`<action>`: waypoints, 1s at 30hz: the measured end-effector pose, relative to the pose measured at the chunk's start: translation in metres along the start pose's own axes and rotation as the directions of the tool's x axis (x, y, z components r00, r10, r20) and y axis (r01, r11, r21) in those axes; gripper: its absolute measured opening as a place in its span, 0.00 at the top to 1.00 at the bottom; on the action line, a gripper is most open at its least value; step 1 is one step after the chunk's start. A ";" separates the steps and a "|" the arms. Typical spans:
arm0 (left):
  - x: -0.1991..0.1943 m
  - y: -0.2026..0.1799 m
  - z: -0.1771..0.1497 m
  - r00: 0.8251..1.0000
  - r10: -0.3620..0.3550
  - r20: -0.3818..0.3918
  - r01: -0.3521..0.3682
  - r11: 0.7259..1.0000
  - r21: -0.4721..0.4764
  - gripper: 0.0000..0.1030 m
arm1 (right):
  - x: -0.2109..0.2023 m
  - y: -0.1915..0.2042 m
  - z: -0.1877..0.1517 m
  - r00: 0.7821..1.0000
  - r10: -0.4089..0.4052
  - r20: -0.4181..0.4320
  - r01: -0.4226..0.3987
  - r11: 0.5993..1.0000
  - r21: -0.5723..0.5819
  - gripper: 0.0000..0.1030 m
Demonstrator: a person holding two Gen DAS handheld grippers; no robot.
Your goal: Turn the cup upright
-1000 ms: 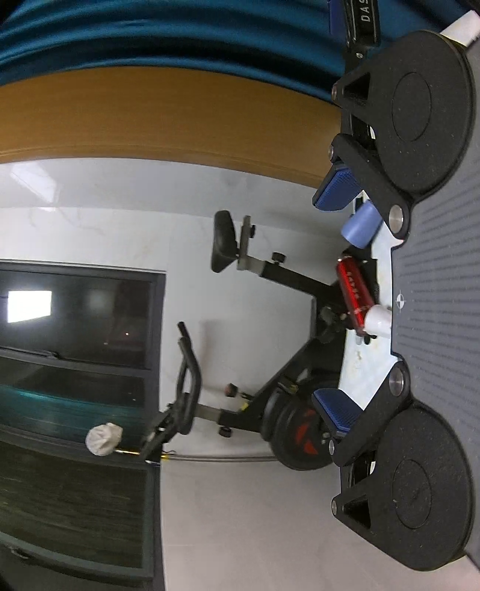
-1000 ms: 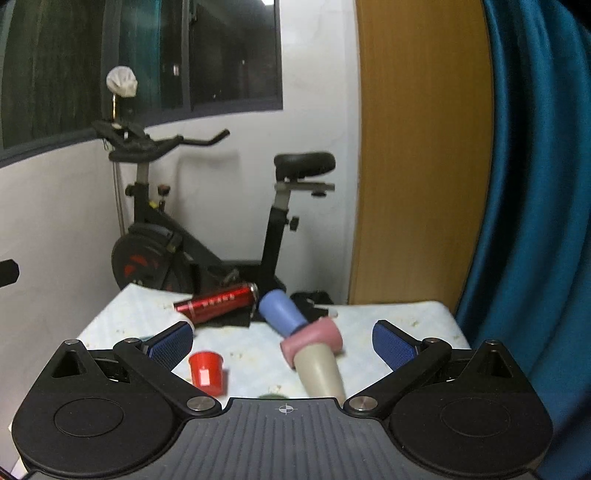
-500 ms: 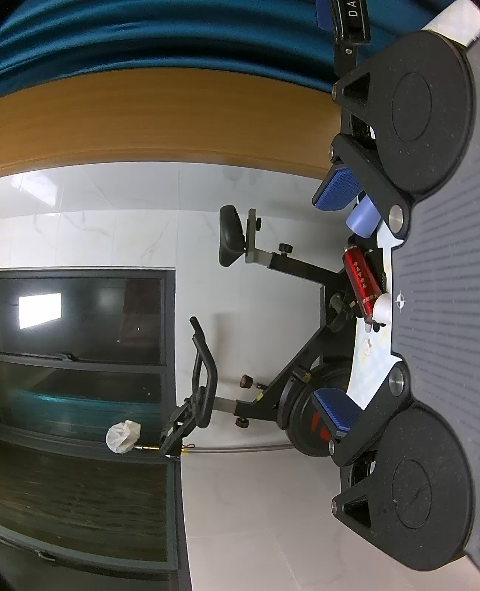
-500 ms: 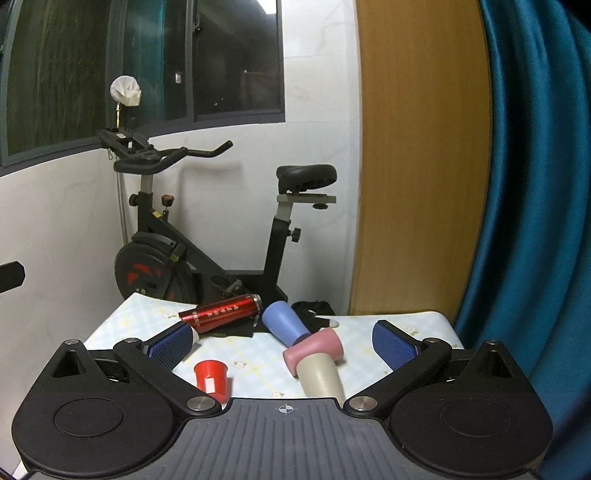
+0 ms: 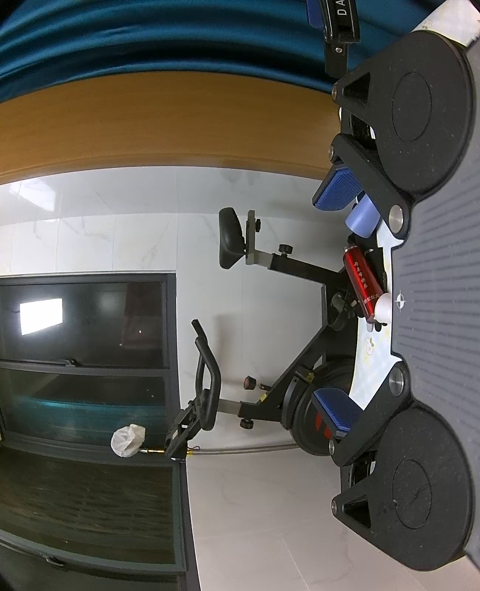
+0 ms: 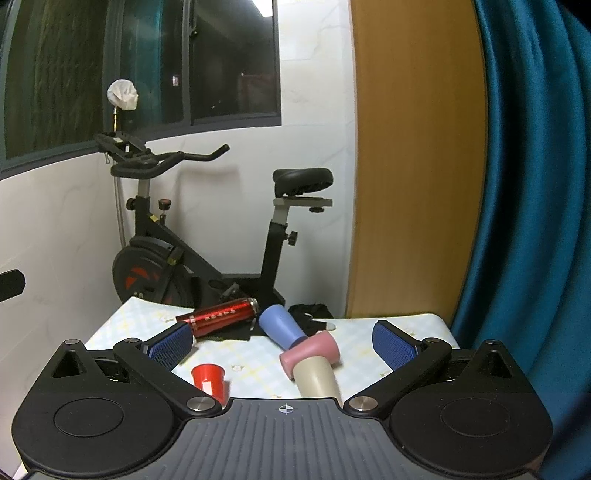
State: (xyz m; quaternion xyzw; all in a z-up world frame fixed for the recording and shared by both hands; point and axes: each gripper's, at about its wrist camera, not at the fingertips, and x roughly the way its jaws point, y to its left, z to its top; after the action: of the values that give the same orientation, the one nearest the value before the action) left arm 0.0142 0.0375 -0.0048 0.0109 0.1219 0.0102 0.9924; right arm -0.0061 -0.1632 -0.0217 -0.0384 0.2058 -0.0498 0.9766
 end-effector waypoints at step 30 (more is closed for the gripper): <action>-0.004 -0.002 0.003 1.000 -0.010 -0.005 0.010 1.000 0.000 0.00 | -0.002 -0.006 0.003 1.000 -0.008 0.008 0.008 1.000 0.026 0.00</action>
State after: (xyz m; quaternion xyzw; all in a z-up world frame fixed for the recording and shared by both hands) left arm 0.0110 0.0354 -0.0010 0.0100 0.1246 0.0052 0.9921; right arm -0.0074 -0.1682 -0.0177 -0.0268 0.2009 -0.0563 0.9776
